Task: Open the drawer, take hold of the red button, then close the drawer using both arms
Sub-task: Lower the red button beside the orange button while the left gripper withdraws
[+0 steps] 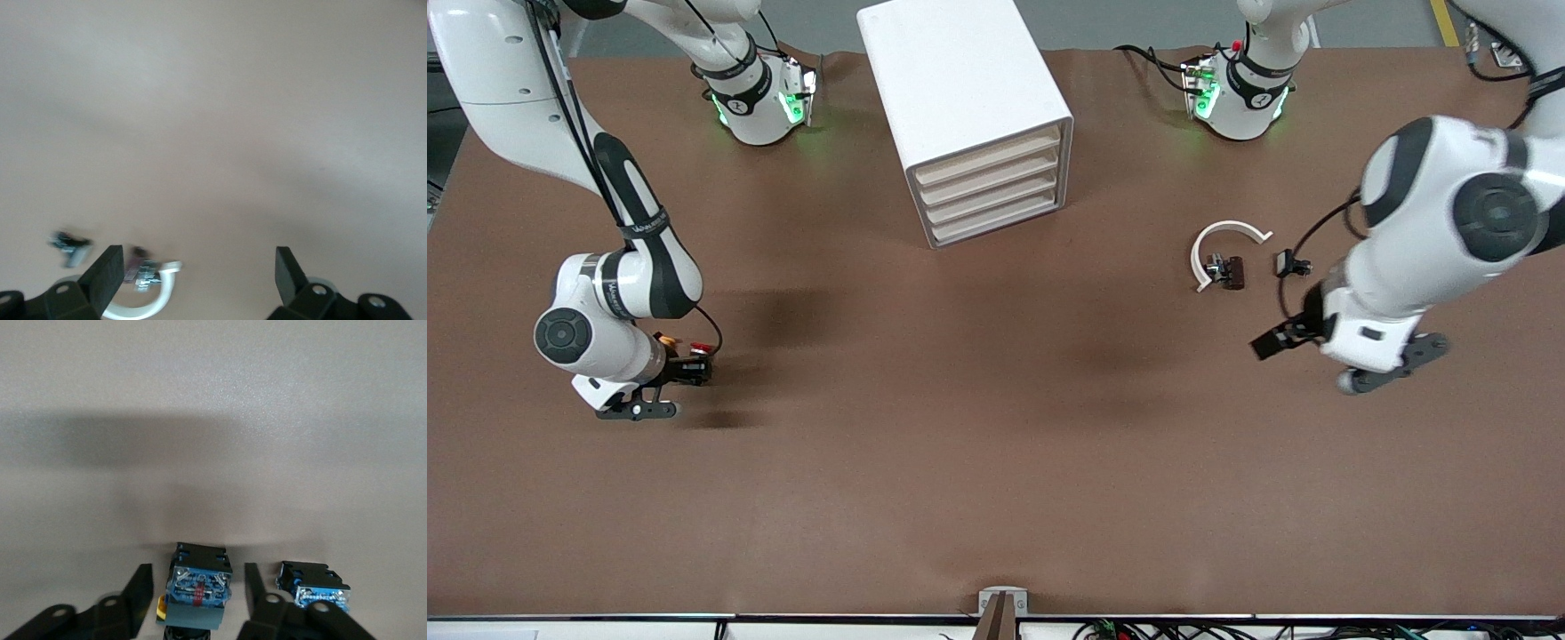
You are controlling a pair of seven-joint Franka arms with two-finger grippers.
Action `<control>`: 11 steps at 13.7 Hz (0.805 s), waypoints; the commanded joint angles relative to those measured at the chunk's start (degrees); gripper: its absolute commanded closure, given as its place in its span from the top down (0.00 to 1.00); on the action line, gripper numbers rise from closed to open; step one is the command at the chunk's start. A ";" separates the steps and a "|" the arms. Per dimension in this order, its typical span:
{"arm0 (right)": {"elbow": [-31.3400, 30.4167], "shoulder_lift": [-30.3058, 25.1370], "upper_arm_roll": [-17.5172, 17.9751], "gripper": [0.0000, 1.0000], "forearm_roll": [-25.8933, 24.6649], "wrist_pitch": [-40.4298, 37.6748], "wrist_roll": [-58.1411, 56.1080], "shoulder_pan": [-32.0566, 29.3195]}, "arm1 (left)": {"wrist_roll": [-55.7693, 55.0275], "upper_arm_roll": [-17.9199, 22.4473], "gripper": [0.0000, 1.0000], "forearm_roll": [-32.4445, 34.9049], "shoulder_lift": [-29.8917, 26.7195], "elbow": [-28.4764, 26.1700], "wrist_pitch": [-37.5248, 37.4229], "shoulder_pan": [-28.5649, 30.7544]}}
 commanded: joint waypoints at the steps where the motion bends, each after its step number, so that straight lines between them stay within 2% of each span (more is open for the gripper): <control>1: 0.36 -0.20 1.18 1.00 -0.98 -0.91 0.77 -1.06 | 5.24 -0.74 1.00 1.03 -2.55 5.71 -7.93 1.00; 3: 0.44 -2.39 1.53 1.00 -0.72 -4.76 0.86 -0.88 | 8.23 -0.47 1.00 0.86 -5.00 6.61 -9.45 1.44; 6: 0.45 -7.49 1.88 1.00 -0.10 -12.67 0.95 -0.53 | 16.48 6.18 1.00 -0.72 -11.68 4.51 -10.58 -2.06; 8: 0.36 -11.27 1.88 1.00 1.82 -18.11 0.95 -0.09 | 20.44 13.73 1.00 -2.74 -15.81 3.71 -12.08 -8.98; 11: 0.27 -17.15 1.88 1.00 3.94 -25.68 0.95 0.35 | 24.05 27.69 1.00 -8.10 -19.95 3.36 -15.41 -20.41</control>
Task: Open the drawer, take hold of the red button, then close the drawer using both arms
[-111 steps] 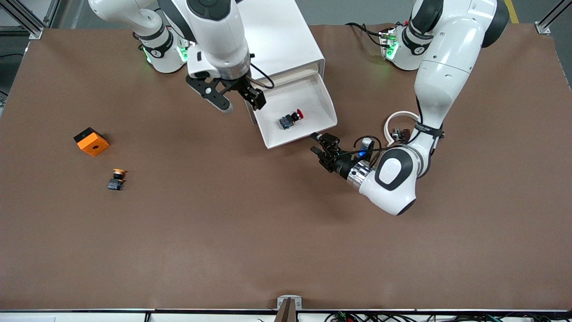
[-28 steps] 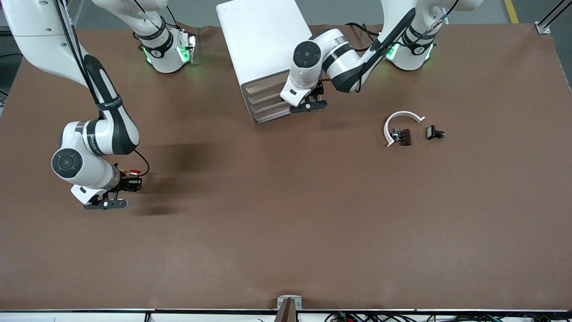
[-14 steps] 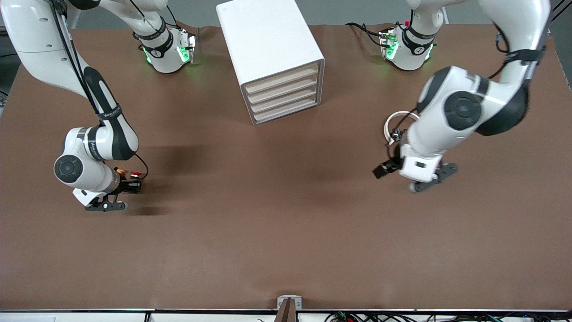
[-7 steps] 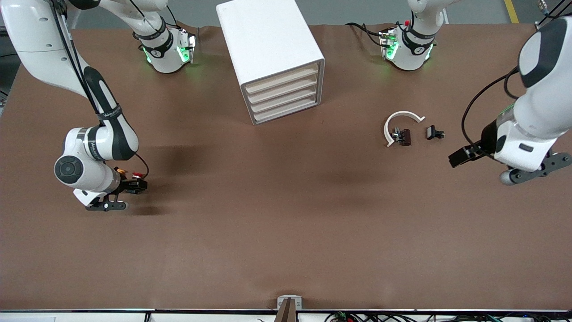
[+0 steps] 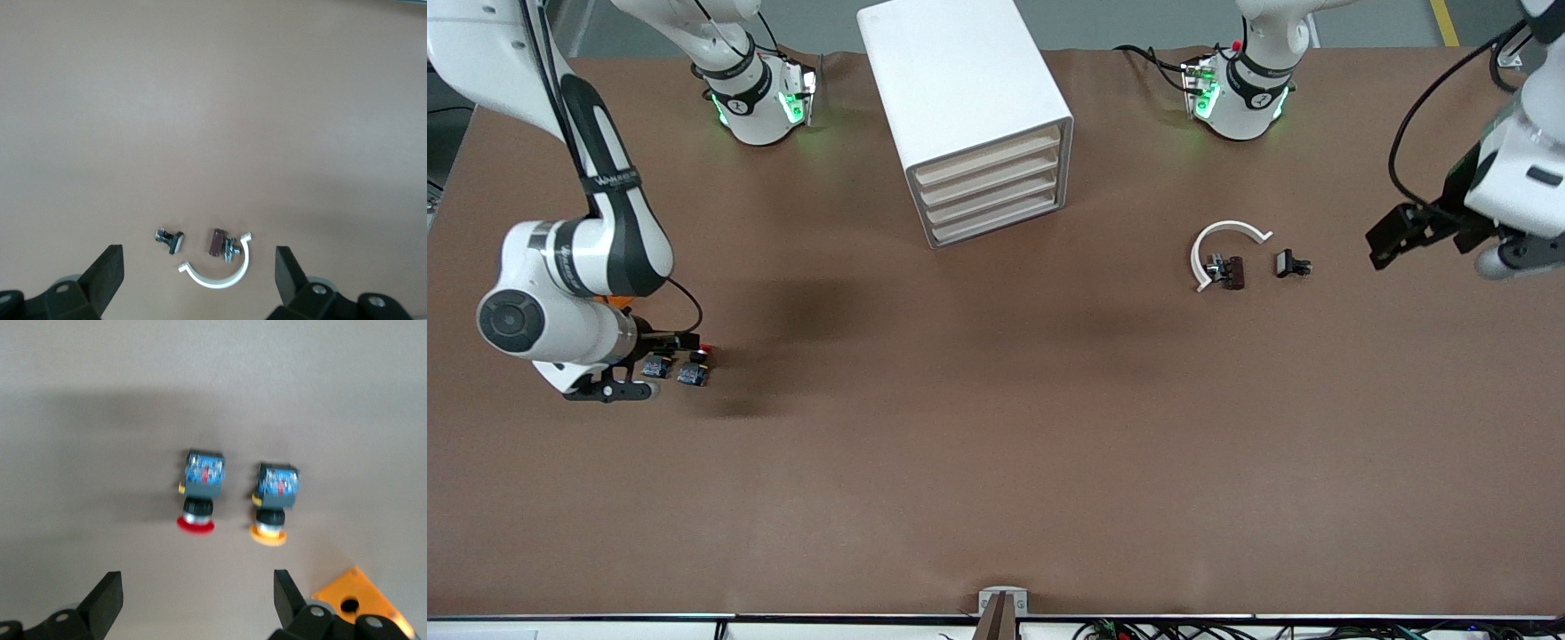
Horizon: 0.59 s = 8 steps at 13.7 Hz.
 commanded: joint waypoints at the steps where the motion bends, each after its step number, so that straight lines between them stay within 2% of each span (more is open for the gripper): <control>1: -1.50 -6.43 0.32 1.00 1.26 -5.38 0.73 0.46 | 5.45 10.49 1.00 -2.72 -5.30 -3.58 -2.74 -8.15; 4: -1.41 -12.23 0.32 1.00 1.35 -11.45 0.64 0.47 | 6.52 12.01 1.00 -2.72 -11.28 -10.96 -1.79 -10.19; 6: -1.33 -16.10 0.32 1.00 1.35 -13.91 0.73 0.47 | 7.31 13.59 1.00 -2.72 -12.08 -11.94 -1.43 -11.86; 8: -0.98 -19.44 0.24 1.00 5.10 -16.63 0.12 0.29 | 7.40 13.51 1.00 -2.81 -11.91 -11.77 -1.61 -11.87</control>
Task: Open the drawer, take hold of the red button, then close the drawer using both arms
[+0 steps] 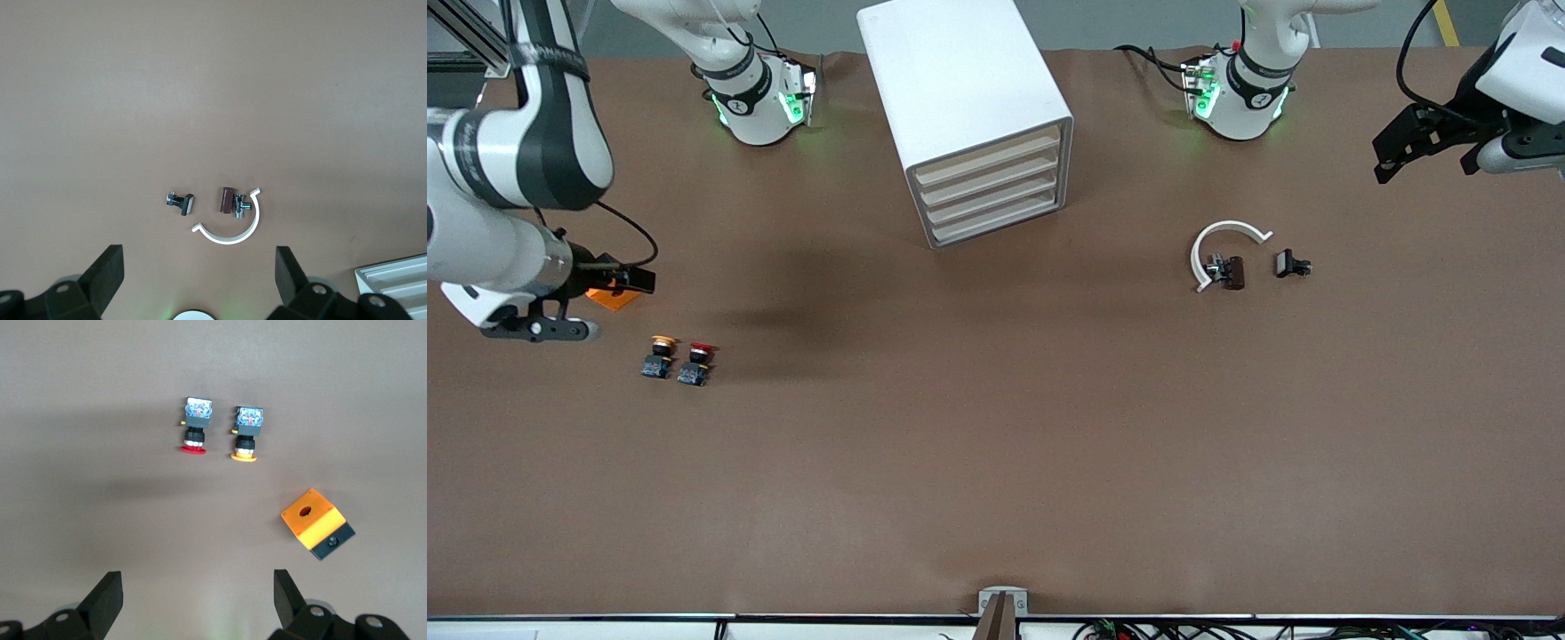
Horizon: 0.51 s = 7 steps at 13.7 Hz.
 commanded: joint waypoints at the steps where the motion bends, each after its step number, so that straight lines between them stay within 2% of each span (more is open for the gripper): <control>1: -0.80 -5.46 -0.19 1.00 4.07 -3.27 -0.06 -0.27 | 1.30 0.94 1.00 -0.87 -0.90 -1.57 1.14 -0.86; 5: 1.65 -11.00 0.16 1.00 4.08 -6.96 -0.07 0.08 | 2.26 0.85 1.00 -1.84 0.07 -1.30 1.40 -0.51; 7: 7.60 -10.75 -0.10 1.00 4.08 -12.04 -0.06 -0.10 | 2.62 0.94 1.00 -1.84 0.16 -1.39 1.40 -0.33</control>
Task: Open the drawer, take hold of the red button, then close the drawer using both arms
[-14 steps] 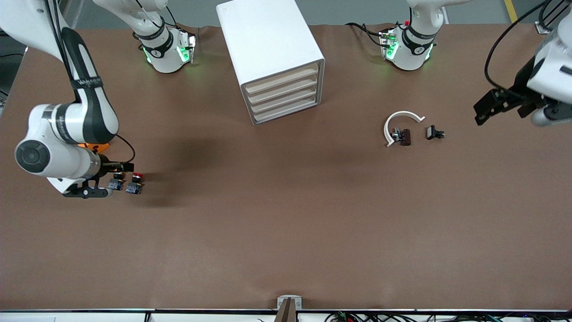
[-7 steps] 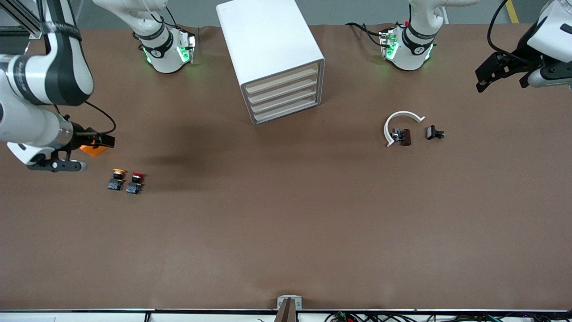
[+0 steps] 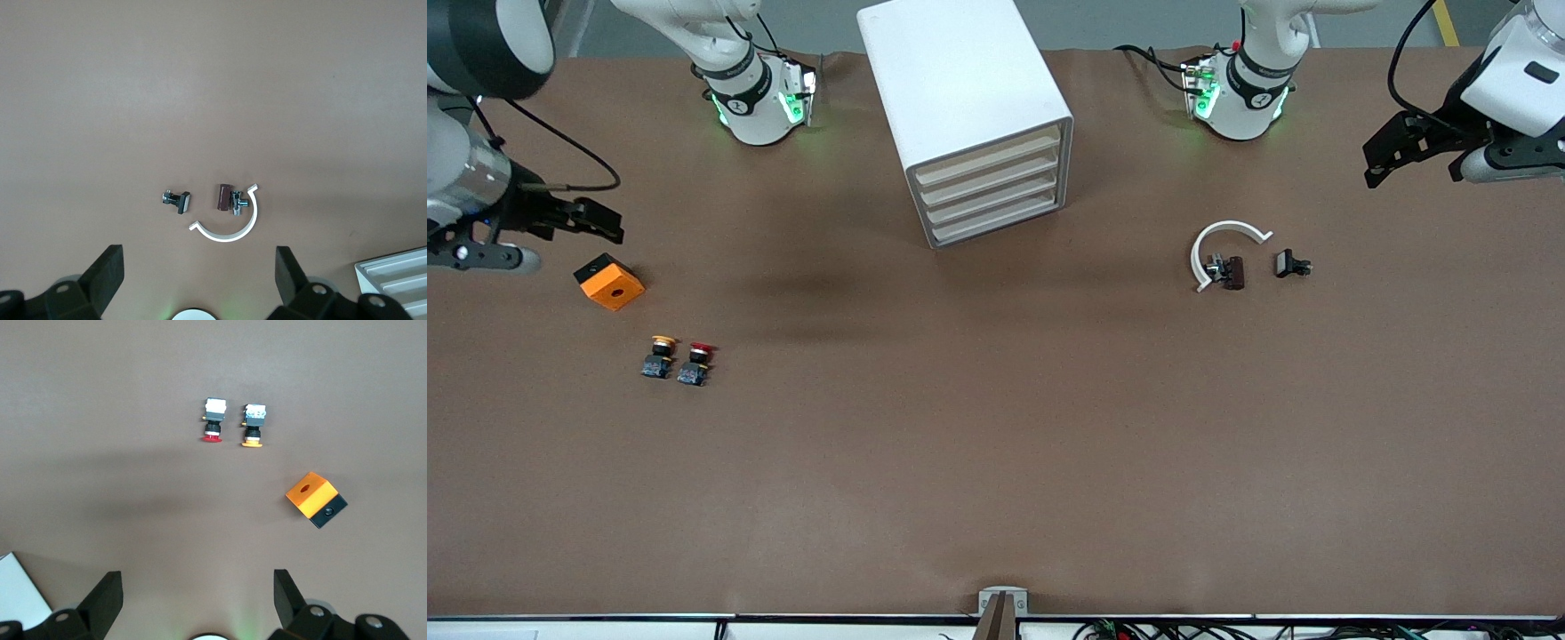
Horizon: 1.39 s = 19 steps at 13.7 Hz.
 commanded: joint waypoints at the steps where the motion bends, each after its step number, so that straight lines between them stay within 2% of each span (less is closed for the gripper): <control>1: 7.20 -0.08 -0.34 1.00 0.88 -5.43 -0.02 -0.21 | 1.48 0.81 1.00 -1.05 -0.32 -0.42 0.74 -0.21; 8: 14.77 0.54 -0.51 1.00 1.14 -7.81 0.50 -0.57 | 1.48 0.90 1.00 -0.96 0.03 -0.25 0.91 0.14; 19: 15.48 0.54 -0.60 1.00 1.05 -8.26 -0.02 -0.74 | 1.48 0.99 1.00 -1.13 0.82 0.28 -0.23 0.67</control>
